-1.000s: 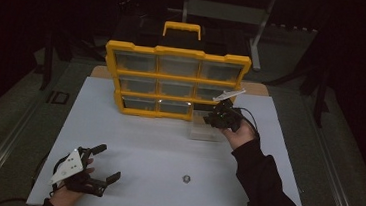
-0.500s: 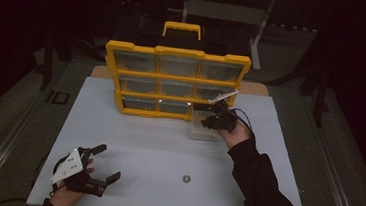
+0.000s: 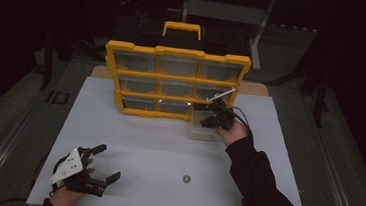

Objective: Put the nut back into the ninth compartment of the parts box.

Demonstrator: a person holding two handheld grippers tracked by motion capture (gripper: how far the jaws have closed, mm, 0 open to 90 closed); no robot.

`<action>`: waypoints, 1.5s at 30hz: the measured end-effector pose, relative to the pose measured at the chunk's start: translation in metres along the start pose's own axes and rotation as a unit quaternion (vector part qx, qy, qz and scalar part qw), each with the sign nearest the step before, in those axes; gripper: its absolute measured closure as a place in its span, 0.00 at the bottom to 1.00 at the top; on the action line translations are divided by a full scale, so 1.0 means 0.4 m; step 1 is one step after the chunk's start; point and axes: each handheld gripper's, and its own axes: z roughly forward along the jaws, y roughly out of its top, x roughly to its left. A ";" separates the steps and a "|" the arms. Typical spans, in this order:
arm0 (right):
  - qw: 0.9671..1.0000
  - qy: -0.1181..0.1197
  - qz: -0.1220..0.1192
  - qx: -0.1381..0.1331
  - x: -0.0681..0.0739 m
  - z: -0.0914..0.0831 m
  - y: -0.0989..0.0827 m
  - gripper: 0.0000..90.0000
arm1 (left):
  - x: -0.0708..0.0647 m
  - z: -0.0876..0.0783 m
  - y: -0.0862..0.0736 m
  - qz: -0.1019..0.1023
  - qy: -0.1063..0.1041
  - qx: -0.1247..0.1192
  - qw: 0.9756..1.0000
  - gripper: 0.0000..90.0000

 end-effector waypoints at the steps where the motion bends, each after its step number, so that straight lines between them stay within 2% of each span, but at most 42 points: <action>1: 1.000 0.001 0.001 0.003 0.001 0.001 0.000 0.78 | 0.000 0.000 0.000 0.001 0.000 0.000 1.000 0.00; 4: 1.000 0.000 -0.002 0.008 0.003 0.002 -0.001 0.76 | -0.001 0.000 0.000 0.001 0.000 0.000 1.000 0.00; 7: 1.000 -0.001 -0.004 0.000 0.006 -0.009 0.000 0.64 | 0.000 0.000 0.000 0.001 0.000 0.000 1.000 0.00; 15: 1.000 0.001 0.000 -0.019 0.012 -0.060 0.006 0.46 | 0.000 0.001 0.000 0.000 0.000 0.000 1.000 0.00; 23: 1.000 0.002 0.002 -0.029 0.024 -0.101 0.007 0.35 | -0.001 0.001 0.001 0.000 0.001 0.000 1.000 0.00; 28: 1.000 0.009 -0.002 -0.027 0.033 -0.117 0.007 0.29 | -0.001 0.001 0.001 0.000 0.001 0.000 1.000 0.00; 33: 1.000 0.006 -0.013 -0.019 0.049 -0.123 0.003 0.16 | -0.001 0.002 0.001 0.000 0.000 0.000 1.000 0.00; 37: 1.000 0.007 -0.009 -0.024 0.057 -0.132 -0.002 0.12 | -0.001 0.002 0.001 -0.001 0.000 0.000 1.000 0.00; 45: 0.999 0.020 -0.012 -0.042 0.070 -0.160 -0.019 0.11 | -0.001 0.001 0.001 -0.001 0.000 0.000 1.000 0.00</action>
